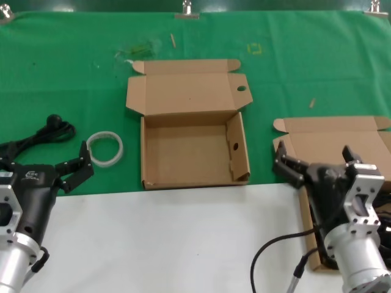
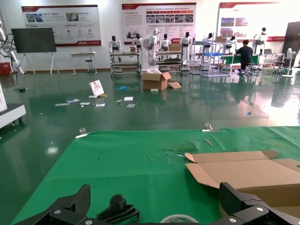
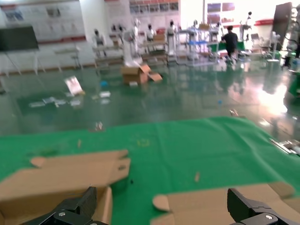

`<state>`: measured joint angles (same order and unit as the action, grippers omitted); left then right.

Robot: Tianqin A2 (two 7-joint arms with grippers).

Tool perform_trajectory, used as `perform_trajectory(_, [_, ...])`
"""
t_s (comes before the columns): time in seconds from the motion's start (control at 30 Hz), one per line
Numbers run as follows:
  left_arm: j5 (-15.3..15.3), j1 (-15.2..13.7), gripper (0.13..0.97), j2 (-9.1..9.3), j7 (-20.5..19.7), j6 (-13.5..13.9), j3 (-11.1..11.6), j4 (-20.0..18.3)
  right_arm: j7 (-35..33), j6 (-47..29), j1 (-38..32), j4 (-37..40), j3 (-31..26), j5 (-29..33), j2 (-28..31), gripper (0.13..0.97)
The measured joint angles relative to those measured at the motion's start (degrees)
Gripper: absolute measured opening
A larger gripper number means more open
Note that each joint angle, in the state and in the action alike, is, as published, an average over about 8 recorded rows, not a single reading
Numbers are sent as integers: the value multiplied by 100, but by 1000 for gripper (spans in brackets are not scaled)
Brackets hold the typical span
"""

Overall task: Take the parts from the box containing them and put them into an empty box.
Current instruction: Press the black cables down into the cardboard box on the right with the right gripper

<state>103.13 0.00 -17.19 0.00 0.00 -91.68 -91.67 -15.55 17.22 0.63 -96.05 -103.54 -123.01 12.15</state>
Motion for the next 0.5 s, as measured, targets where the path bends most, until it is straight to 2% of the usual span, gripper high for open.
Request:
perform_trajectory(0.23, [0, 0, 966, 0, 0, 0, 0, 0, -1825, 1418, 155, -445, -268, -936, 0, 966])
perform_trajectory(0.5, [0, 0, 966, 0, 0, 0, 0, 0, -3888, 2723, 306, -1198, -202, -1879, 0, 966])
